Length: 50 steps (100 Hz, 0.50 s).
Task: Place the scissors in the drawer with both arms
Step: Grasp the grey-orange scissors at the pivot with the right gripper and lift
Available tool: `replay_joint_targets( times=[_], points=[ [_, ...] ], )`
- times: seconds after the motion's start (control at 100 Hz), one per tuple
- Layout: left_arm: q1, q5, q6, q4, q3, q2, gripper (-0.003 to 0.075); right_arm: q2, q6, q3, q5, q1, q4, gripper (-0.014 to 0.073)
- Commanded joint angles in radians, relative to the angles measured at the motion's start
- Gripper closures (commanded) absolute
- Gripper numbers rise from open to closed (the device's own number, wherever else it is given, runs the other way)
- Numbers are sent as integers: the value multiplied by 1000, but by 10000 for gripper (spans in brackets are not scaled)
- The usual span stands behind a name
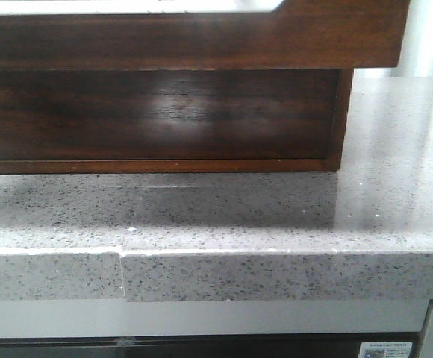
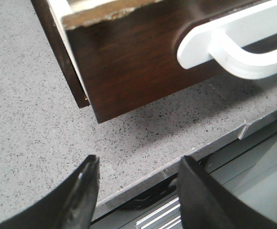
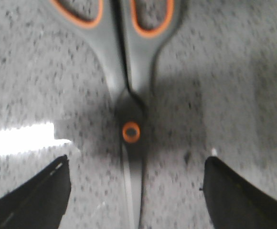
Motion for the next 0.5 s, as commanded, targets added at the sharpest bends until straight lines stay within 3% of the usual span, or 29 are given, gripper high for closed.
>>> replay_joint_targets(
  times=[0.0,0.25,0.49],
  points=[
    [-7,-74,-13,-32,-34,5,373,10,-30,-88,25,3,5,83],
    [-7,-75,-11,-32,-34,5,373,120,-57,-221,93,13,6,240],
    [-7,-75,-11,-32,-34,5,373,177,-68,-280,153,13,10,249]
  ],
)
